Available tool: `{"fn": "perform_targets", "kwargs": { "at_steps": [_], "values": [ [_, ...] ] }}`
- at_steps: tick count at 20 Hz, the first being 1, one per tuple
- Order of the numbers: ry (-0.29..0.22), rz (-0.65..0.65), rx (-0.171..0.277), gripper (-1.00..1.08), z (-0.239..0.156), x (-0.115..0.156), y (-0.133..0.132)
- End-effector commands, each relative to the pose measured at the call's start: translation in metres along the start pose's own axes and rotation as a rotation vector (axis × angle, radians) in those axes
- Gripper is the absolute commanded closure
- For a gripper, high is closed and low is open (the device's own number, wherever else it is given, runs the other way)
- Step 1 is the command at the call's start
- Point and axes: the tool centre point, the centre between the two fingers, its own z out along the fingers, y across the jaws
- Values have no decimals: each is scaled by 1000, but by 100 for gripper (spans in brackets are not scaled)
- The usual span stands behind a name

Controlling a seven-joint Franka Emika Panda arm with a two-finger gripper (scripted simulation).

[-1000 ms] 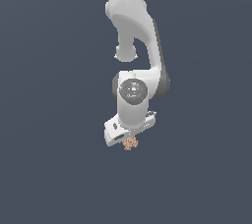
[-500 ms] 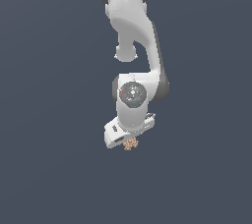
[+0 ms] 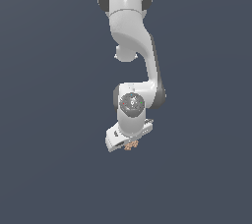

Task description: Pick up the object and move it to a goal position.

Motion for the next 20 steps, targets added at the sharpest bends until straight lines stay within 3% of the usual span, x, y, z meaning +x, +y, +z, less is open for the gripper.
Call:
{"fn": "perform_targets", "kwargs": {
  "at_steps": [1,3,4,20],
  "values": [
    [2,0,-1,-92,2,1,1],
    [2,0,-1,-92,1,2,1],
    [2,0,-1,108,1,2,1],
    [2,0,-1,108,-8,-2,3]
  ]
}}
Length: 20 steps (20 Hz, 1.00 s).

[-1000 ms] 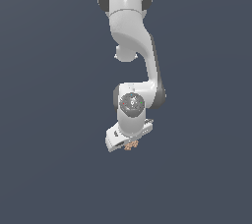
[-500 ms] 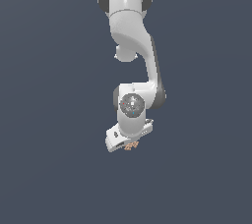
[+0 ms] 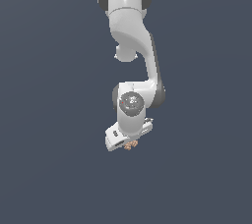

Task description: Pick up the object and move it to a goal position.

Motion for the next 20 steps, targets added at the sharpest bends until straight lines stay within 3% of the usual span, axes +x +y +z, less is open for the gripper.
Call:
{"fn": "perform_targets", "kwargs": {
  "at_steps": [1,9,20],
  "values": [
    [1,0,-1,108,-7,-3,2],
    [1,1,-1,108,-49,-24,11],
    [1,0,-1,108,-154,-73,36]
  ]
}}
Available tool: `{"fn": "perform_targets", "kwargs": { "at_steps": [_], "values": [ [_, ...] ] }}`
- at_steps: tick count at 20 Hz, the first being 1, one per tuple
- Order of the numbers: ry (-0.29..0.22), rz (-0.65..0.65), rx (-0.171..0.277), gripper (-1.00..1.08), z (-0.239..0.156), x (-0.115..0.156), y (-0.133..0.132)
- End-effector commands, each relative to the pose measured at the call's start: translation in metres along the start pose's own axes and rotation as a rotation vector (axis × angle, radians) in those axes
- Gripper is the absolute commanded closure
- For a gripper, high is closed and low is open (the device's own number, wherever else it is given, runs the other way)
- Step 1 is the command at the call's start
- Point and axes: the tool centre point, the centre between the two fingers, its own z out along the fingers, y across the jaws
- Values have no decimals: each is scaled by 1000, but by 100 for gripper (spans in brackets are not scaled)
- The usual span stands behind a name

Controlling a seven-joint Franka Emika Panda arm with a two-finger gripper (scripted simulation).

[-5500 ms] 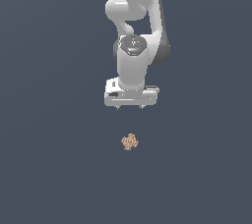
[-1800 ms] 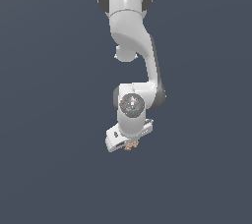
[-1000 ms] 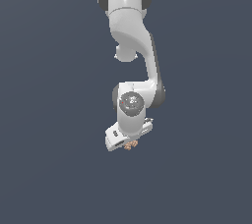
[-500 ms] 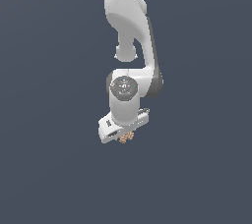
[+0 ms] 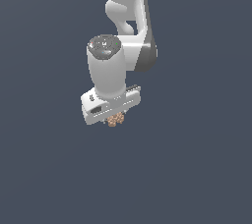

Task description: Pick up the object and move it to a goal position.

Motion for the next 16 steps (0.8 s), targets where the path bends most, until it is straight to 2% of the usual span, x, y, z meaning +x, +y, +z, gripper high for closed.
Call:
{"fn": "perform_targets", "kwargs": {
  "at_steps": [1,9,16],
  "values": [
    [0,0,1,108,-23,-11,5],
    [0,0,1,108,-78,-35,19],
    [0,0,1,108,-92,-39,23]
  ]
}}
